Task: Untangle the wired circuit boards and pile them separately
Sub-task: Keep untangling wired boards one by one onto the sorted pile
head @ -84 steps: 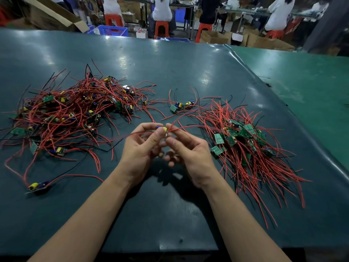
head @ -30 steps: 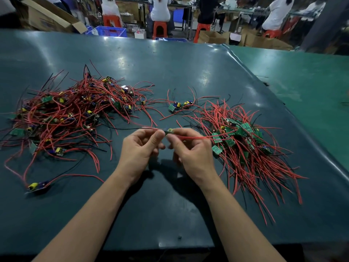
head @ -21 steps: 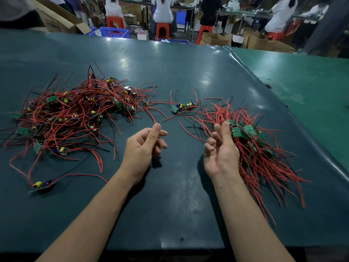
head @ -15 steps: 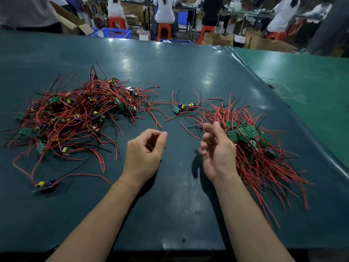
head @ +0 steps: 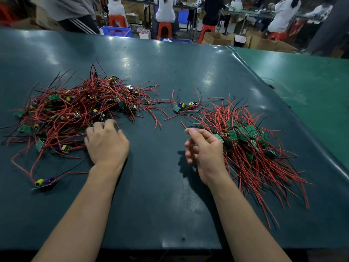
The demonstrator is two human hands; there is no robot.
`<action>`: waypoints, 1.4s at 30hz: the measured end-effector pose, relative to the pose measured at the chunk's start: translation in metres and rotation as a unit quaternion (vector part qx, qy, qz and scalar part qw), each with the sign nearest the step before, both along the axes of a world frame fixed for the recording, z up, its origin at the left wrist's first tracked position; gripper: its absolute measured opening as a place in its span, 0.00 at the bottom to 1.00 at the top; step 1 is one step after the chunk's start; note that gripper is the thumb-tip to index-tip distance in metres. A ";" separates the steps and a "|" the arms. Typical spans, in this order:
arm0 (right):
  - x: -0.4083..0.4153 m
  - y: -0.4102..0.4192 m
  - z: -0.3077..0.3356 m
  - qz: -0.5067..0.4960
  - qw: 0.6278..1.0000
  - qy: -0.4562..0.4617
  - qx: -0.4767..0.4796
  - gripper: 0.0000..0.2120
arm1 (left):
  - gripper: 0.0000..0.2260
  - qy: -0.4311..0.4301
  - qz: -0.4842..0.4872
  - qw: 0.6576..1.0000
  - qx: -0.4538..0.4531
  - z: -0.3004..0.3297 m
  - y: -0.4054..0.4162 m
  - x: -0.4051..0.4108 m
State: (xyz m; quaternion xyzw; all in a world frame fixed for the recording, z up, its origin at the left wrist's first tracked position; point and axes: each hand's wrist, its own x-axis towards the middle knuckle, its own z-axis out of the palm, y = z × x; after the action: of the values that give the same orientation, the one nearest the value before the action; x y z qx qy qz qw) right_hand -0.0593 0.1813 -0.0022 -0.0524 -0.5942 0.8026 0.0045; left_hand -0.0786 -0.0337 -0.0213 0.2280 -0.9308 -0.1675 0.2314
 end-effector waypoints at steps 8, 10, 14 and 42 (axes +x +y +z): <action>-0.001 0.000 -0.001 0.004 1.000 0.006 0.006 0.05 | 0.18 -0.020 0.094 0.995 0.029 0.003 -0.015 -0.002; -0.002 -0.001 -0.001 0.002 1.000 0.012 0.003 0.05 | 0.15 0.004 0.070 0.998 0.006 0.004 -0.010 -0.001; -0.002 0.001 -0.003 0.009 1.000 0.015 0.008 0.04 | 0.13 0.032 0.055 0.998 0.006 0.004 -0.007 0.001; 0.001 -0.002 -0.006 0.051 0.994 0.040 0.087 0.05 | 0.10 0.089 0.078 0.992 0.045 0.001 -0.014 0.000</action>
State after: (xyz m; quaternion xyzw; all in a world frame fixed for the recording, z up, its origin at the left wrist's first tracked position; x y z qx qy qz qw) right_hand -0.0586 0.1790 -0.0086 0.0105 -0.6632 0.7483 -0.0082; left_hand -0.0786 -0.0474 -0.0200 0.2944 -0.8773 -0.2107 0.3152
